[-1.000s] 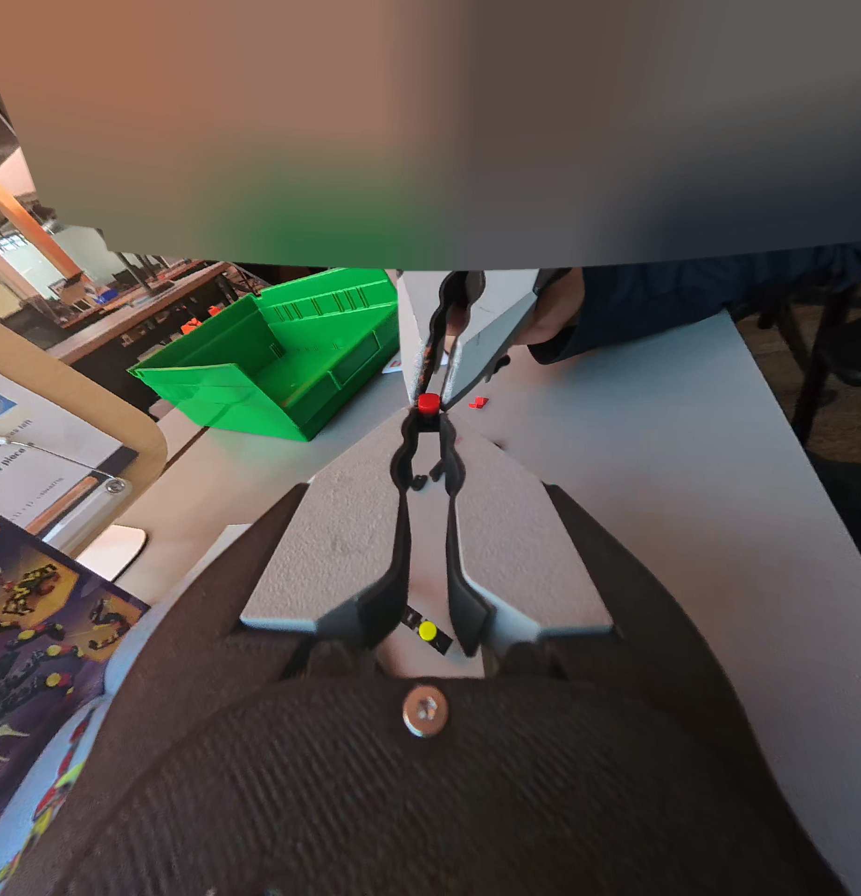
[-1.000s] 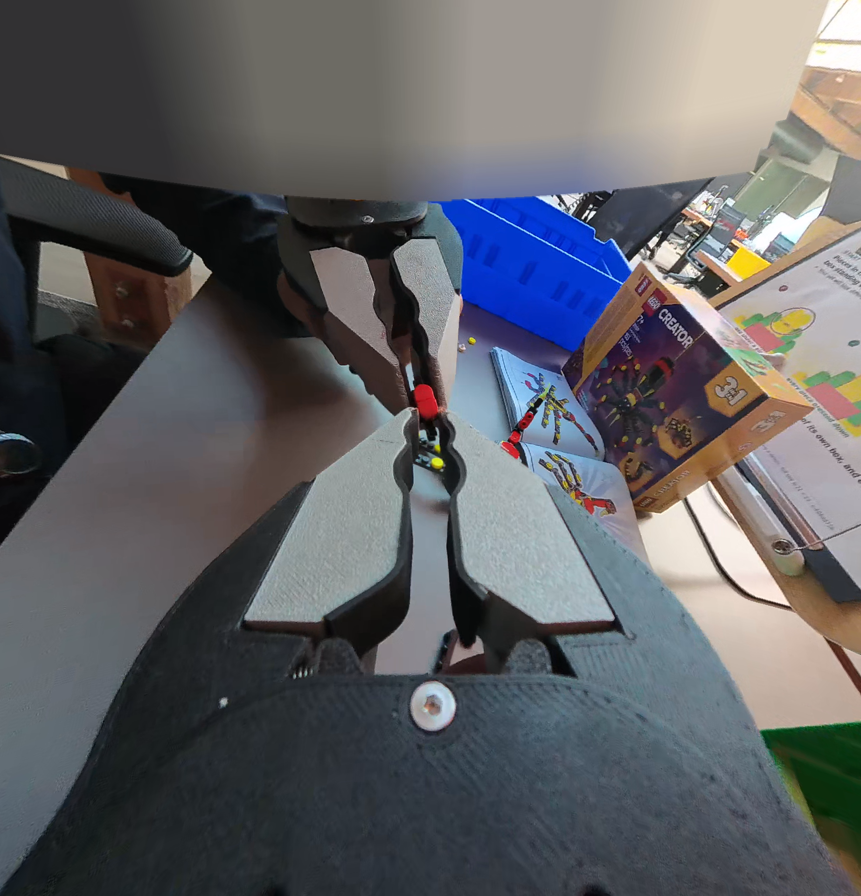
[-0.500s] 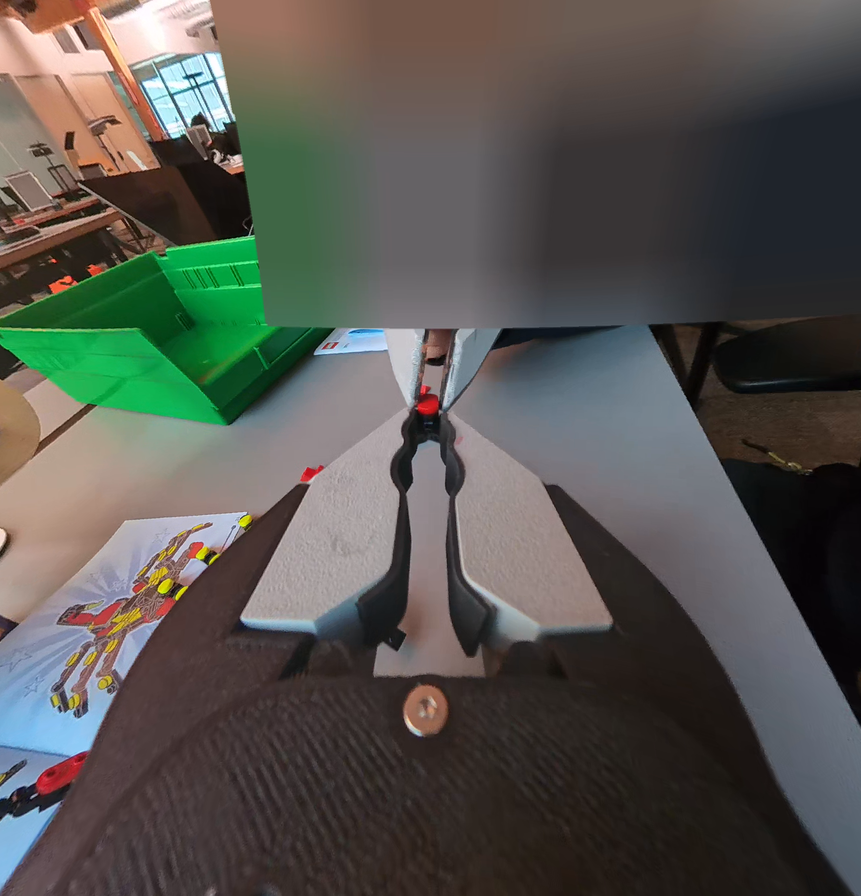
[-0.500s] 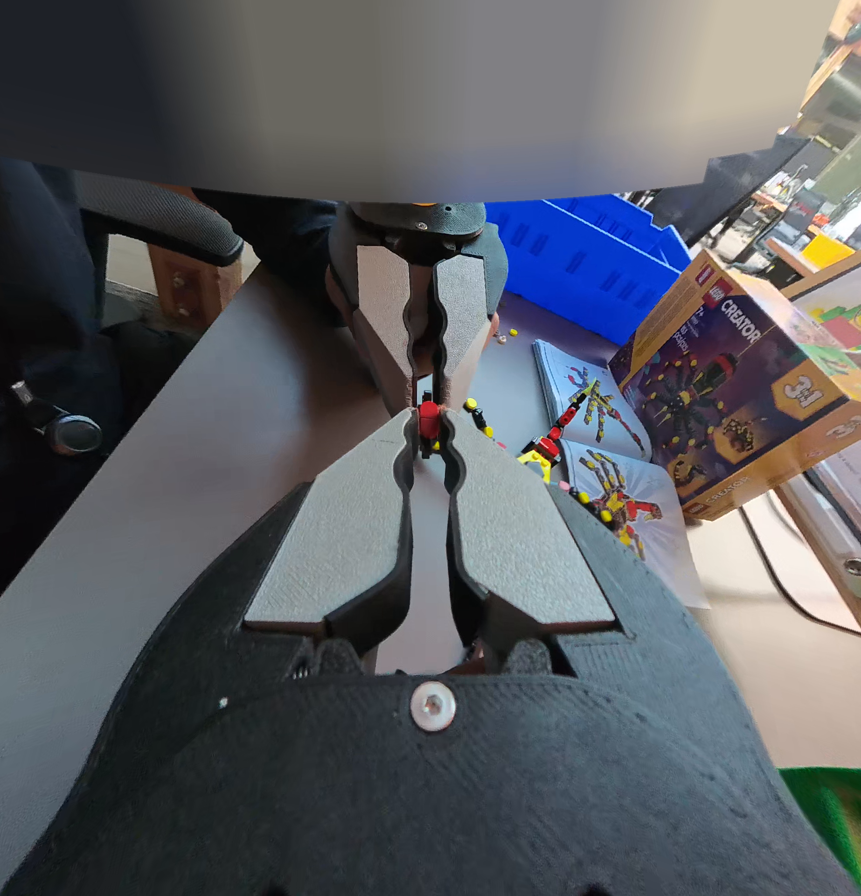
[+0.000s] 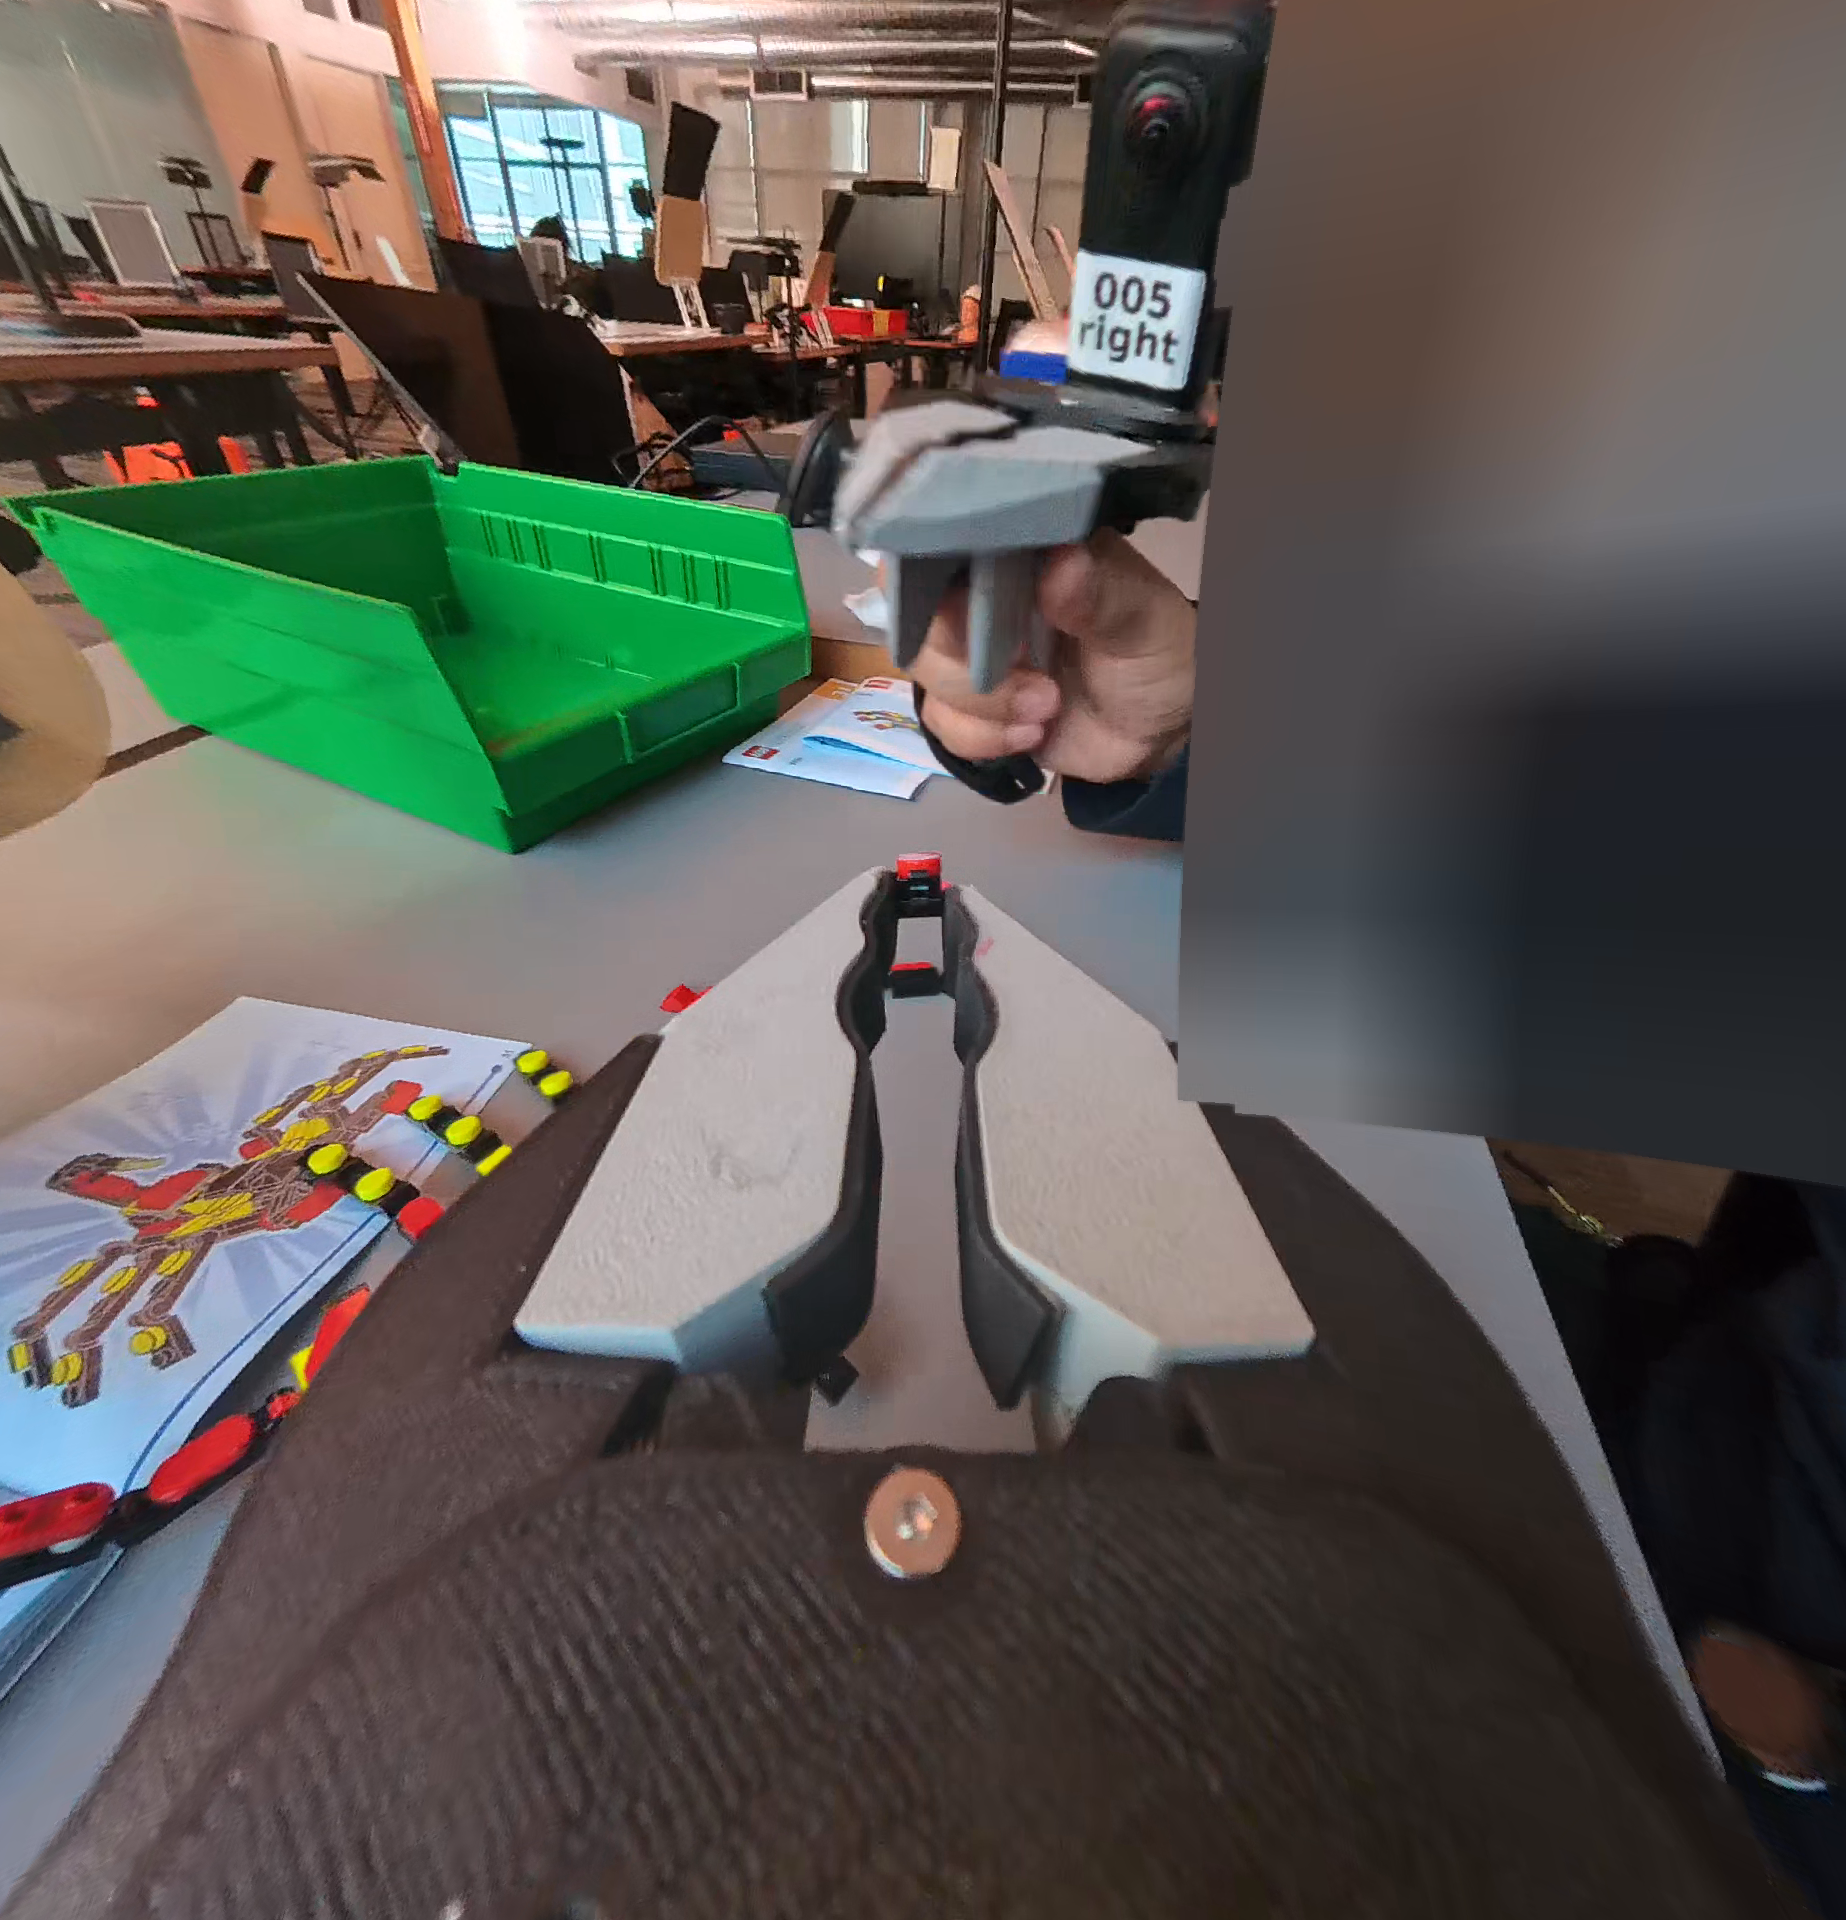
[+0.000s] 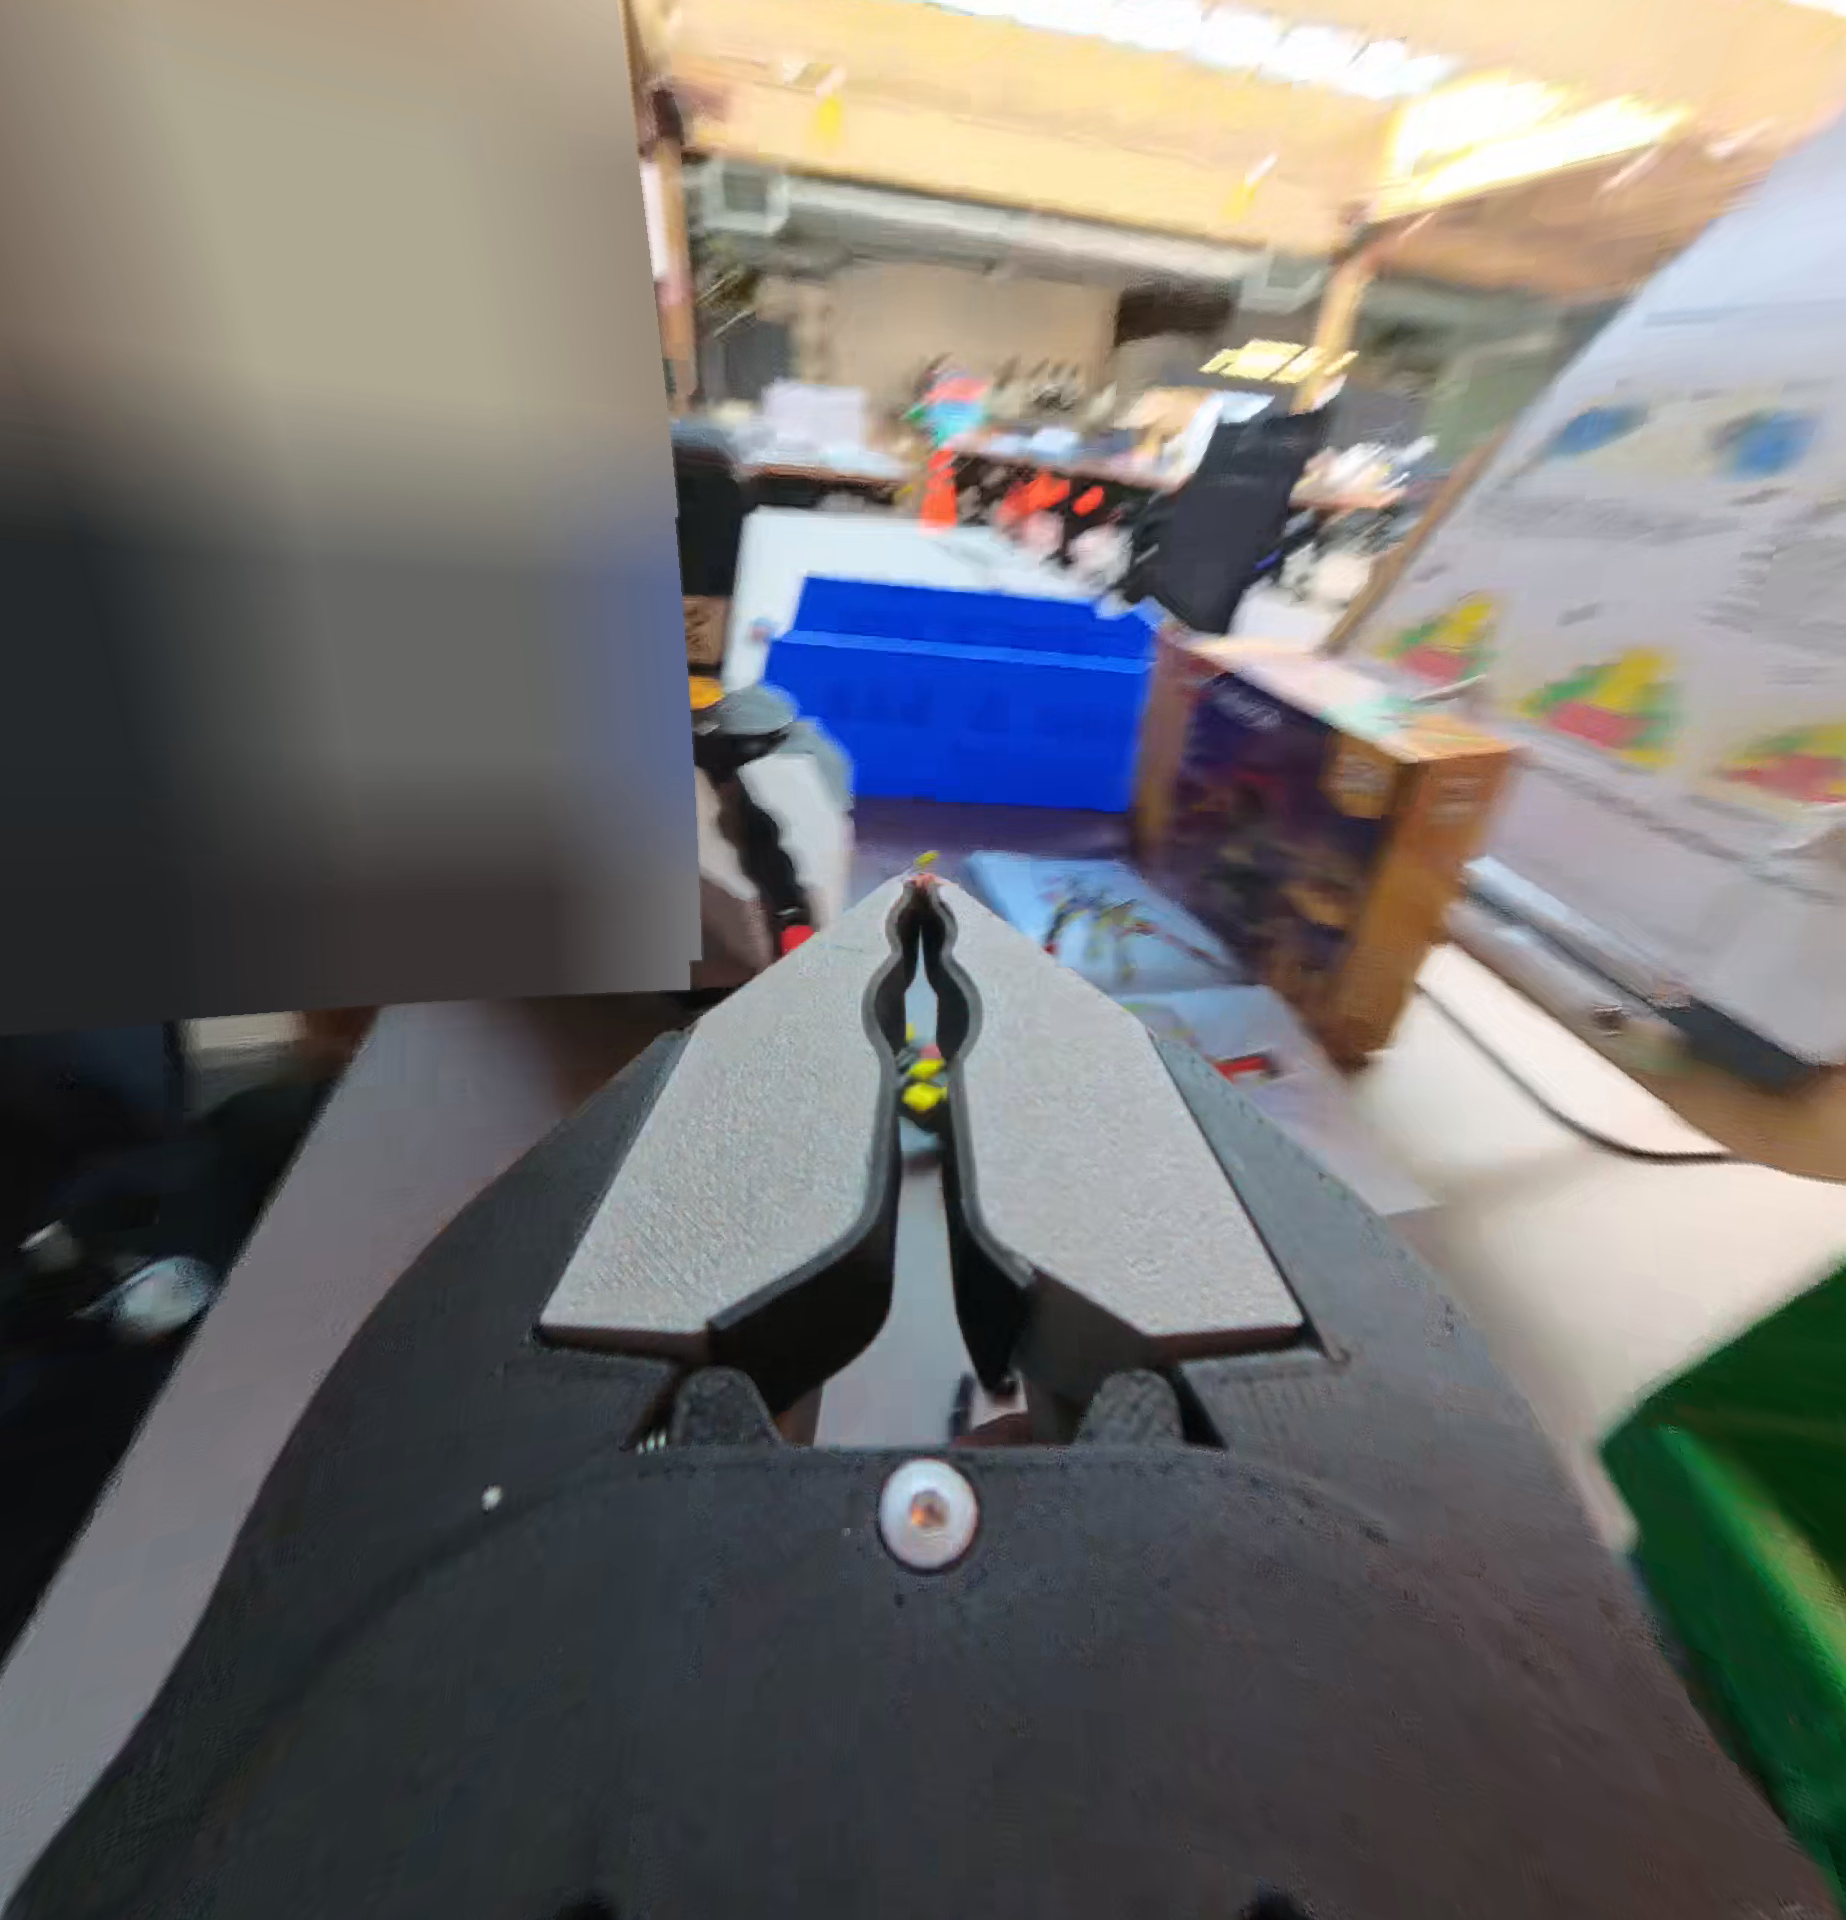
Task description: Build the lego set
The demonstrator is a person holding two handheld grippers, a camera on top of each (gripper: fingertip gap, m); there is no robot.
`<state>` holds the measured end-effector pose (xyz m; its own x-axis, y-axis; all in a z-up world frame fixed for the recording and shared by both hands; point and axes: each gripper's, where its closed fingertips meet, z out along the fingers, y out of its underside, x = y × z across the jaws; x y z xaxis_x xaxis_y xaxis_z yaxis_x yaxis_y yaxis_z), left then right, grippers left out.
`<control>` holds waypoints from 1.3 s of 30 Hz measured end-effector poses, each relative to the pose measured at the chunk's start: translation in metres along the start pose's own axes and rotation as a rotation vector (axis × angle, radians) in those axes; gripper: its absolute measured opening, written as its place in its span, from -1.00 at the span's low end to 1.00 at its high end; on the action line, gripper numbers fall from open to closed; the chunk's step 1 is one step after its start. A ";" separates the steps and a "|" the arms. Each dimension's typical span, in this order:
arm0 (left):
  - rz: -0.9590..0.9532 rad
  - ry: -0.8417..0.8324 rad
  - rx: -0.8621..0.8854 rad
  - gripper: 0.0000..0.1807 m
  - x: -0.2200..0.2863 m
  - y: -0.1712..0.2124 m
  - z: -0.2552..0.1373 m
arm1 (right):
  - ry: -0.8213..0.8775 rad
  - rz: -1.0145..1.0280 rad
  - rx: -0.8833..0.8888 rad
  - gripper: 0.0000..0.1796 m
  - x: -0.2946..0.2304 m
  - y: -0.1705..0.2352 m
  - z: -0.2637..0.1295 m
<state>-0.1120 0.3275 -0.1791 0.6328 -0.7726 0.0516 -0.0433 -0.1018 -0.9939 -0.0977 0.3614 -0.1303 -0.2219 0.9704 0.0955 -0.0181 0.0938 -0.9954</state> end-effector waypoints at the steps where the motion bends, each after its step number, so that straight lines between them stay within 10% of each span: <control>1: -0.014 0.004 -0.007 -0.95 -0.001 0.002 0.000 | -0.068 0.015 -0.050 -1.00 -0.010 0.008 0.006; 39: -0.005 0.062 -0.102 -0.94 0.011 0.017 0.008 | -0.218 -0.079 -0.236 -0.96 -0.046 0.052 0.028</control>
<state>-0.0998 0.3226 -0.1966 0.5846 -0.8087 0.0655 -0.1211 -0.1667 -0.9785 -0.1152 0.3150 -0.1868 -0.4325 0.8900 0.1442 0.1770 0.2406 -0.9544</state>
